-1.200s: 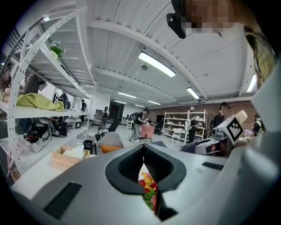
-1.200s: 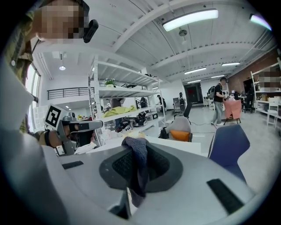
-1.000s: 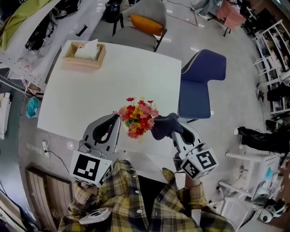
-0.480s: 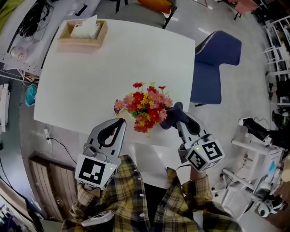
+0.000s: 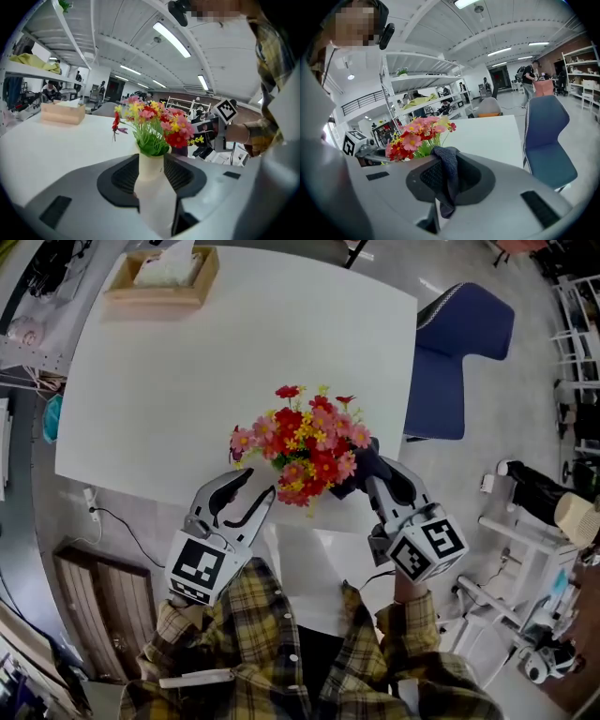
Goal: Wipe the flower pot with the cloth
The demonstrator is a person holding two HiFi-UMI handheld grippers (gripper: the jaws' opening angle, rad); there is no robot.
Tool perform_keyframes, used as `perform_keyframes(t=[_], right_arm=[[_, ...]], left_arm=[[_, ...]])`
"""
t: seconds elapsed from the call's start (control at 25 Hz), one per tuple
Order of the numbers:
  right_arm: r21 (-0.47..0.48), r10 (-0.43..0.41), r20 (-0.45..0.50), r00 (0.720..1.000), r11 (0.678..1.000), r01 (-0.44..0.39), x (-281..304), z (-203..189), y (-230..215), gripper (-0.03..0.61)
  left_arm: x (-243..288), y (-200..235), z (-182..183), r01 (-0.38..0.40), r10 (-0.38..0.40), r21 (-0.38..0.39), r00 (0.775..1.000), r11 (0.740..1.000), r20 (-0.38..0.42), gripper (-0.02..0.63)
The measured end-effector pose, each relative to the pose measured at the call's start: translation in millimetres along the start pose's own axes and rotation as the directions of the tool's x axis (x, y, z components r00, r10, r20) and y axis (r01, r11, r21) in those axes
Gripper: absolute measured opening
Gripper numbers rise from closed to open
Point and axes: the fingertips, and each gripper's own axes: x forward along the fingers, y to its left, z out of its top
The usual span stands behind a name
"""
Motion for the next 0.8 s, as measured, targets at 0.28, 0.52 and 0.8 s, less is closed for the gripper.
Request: perform_keyframes(t=[0.28, 0.52, 0.8], right_arm=[[0.02, 0.011, -0.007, 1.0, 1.0, -0.011, 9, -8, -4, 0.017], [0.044, 0.034, -0.022, 0.999, 0.998, -0.033, 18, -21, -12, 0.017], [0.1, 0.098, -0.047, 0.994, 0.991, -0.093, 31, -36, -13, 0.017]], left_arm=[[26, 4, -15, 0.022, -0.022, 0.033, 1.0, 0.999, 0.0, 0.279], [42, 4, -20, 0.034, -0.034, 0.052, 0.999, 0.998, -0.002, 0.333], [55, 4, -14, 0.04, -0.039, 0.094, 0.999, 0.995, -0.009, 0.333]])
